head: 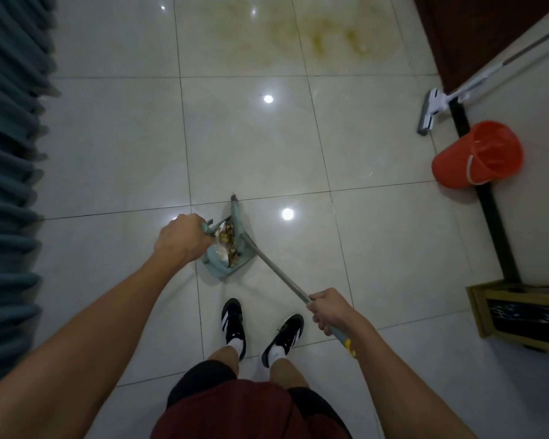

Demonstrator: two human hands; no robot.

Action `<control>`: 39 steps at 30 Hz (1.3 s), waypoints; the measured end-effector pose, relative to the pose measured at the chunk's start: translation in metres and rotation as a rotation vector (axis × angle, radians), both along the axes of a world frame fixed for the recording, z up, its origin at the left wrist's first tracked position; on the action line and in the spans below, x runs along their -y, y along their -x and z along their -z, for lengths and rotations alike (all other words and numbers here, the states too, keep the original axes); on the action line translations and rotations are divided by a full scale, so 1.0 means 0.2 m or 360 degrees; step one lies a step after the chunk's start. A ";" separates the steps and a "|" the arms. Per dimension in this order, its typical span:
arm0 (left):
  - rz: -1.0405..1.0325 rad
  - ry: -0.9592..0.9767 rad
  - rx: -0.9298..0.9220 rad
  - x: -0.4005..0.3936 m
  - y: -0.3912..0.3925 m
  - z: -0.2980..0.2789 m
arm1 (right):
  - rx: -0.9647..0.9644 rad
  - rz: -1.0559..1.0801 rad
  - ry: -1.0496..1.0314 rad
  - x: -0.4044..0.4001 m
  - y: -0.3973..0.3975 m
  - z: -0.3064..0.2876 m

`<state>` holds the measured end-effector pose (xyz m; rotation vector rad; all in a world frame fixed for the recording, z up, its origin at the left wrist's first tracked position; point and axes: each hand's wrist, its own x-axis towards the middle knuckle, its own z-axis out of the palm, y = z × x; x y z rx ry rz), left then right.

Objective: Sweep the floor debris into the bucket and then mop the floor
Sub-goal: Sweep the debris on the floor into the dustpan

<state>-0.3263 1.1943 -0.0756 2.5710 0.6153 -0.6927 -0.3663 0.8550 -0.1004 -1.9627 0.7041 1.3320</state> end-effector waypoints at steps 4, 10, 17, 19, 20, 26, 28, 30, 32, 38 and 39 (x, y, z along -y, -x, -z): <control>0.0055 0.0019 0.0003 0.00 0.01 -0.03 | 0.0051 0.0025 0.0023 0.01 0.02 -0.11; 0.0158 0.0030 0.0046 0.09 -0.04 -0.10 | 0.0180 0.0069 0.0115 0.06 0.02 -0.19; 0.0331 0.0022 0.0125 0.31 -0.20 -0.21 | 0.0349 0.0245 0.0121 0.21 -0.05 -0.25; 0.0369 0.0011 0.0143 0.39 -0.26 -0.24 | 0.0385 0.0355 0.0076 0.28 -0.07 -0.26; 0.0389 0.0004 0.0151 0.43 -0.28 -0.25 | 0.0398 0.0423 0.0056 0.32 -0.07 -0.26; 0.0473 -0.0045 0.0188 0.70 -0.46 -0.27 | 0.0435 0.0837 -0.0095 0.61 -0.11 -0.24; 0.0488 -0.0048 0.0197 0.79 -0.53 -0.26 | 0.0454 0.0949 -0.0171 0.72 -0.12 -0.23; 0.0494 -0.0042 0.0229 0.91 -0.59 -0.29 | 0.0481 0.1021 -0.0220 0.83 -0.14 -0.23; 0.0498 -0.0016 0.0277 1.06 -0.64 -0.36 | 0.0494 0.1064 -0.0231 0.95 -0.17 -0.22; 0.0554 0.0045 0.0405 1.48 -0.84 -0.48 | 0.0568 0.1315 -0.0182 1.31 -0.38 -0.22; 0.0570 0.0069 0.0432 1.54 -0.88 -0.50 | 0.0568 0.1382 -0.0183 1.36 -0.43 -0.22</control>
